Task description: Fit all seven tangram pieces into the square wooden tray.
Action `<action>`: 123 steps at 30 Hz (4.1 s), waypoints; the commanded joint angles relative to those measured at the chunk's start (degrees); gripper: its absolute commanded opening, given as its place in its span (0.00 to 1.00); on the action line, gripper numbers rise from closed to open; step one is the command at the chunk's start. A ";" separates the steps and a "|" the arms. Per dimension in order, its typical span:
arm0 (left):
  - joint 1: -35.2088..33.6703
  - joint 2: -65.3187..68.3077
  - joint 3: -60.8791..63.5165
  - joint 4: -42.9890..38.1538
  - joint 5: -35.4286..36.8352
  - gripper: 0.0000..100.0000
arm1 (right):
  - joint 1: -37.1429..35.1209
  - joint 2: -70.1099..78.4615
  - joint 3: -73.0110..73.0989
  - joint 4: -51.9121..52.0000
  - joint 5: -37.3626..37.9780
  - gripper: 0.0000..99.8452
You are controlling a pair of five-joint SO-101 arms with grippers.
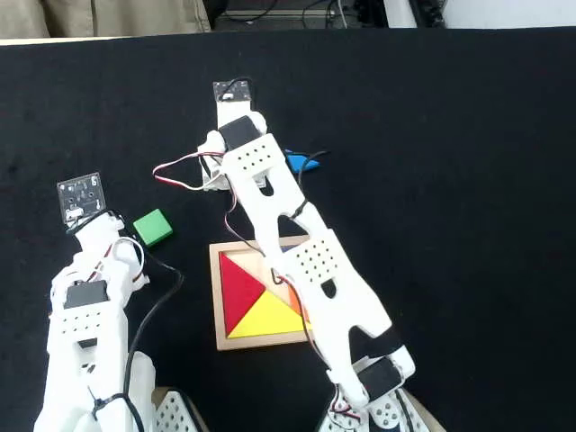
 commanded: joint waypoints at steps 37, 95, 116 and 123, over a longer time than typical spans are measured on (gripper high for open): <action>0.66 -1.14 -0.40 -0.97 -0.09 0.03 | 3.16 -13.23 5.76 4.22 3.87 0.12; 0.66 -1.14 -0.57 -1.05 -0.09 0.03 | -5.98 -84.88 123.21 -31.47 21.71 0.24; 0.66 -1.14 -0.48 -1.05 -0.09 0.03 | -0.53 -84.70 110.90 -33.49 32.53 0.01; 0.66 -1.14 -0.48 -1.05 -0.09 0.03 | -0.53 -84.70 114.15 -35.08 32.62 0.01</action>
